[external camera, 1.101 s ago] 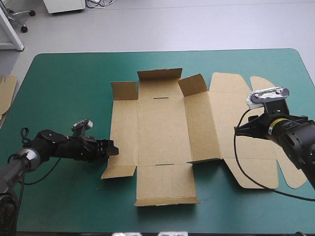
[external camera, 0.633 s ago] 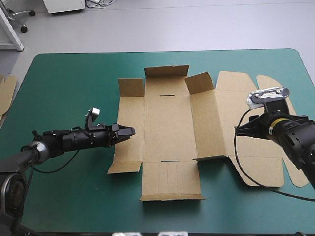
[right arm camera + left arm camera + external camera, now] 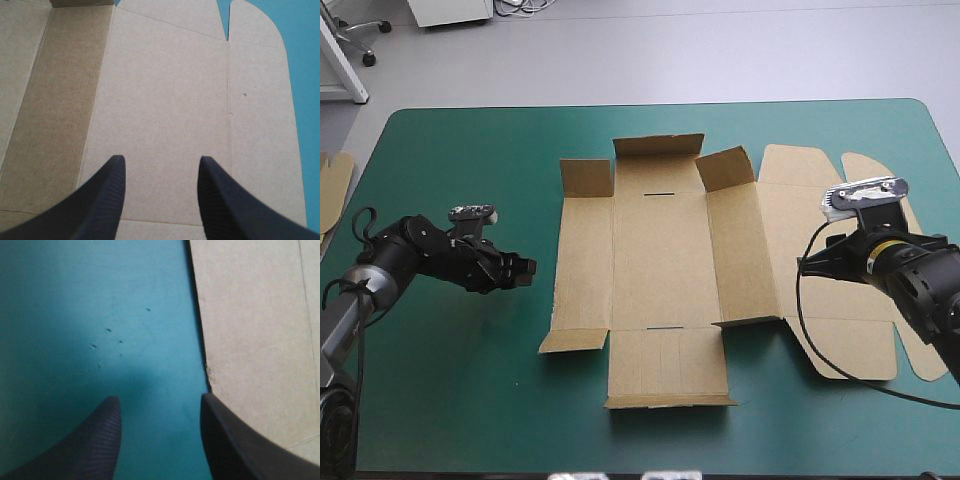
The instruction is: Fold the box
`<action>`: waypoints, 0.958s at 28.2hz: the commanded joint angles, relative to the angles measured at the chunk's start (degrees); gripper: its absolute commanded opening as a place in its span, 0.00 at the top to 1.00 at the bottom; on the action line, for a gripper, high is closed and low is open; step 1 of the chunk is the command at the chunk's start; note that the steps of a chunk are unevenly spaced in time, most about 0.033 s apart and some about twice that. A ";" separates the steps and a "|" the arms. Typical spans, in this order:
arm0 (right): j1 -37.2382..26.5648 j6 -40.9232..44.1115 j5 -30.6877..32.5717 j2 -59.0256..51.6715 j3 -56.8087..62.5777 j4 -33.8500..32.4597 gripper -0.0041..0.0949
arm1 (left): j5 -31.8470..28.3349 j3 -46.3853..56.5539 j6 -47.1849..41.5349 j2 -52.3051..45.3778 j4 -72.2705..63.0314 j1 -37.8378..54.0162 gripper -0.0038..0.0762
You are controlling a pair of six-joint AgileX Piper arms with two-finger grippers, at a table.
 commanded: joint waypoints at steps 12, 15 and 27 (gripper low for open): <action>-0.48 -0.47 -2.44 -0.69 -1.91 -2.44 0.53 | 1.63 -1.18 13.69 11.39 -25.65 -1.76 0.50; -0.48 -0.52 -2.44 -0.69 -1.91 -3.29 0.53 | 1.52 -1.18 14.61 13.17 -28.18 -4.04 0.50; -0.48 -0.61 -2.44 -0.69 -1.91 -3.44 0.53 | 6.91 -4.15 32.30 14.15 -59.59 -10.47 0.50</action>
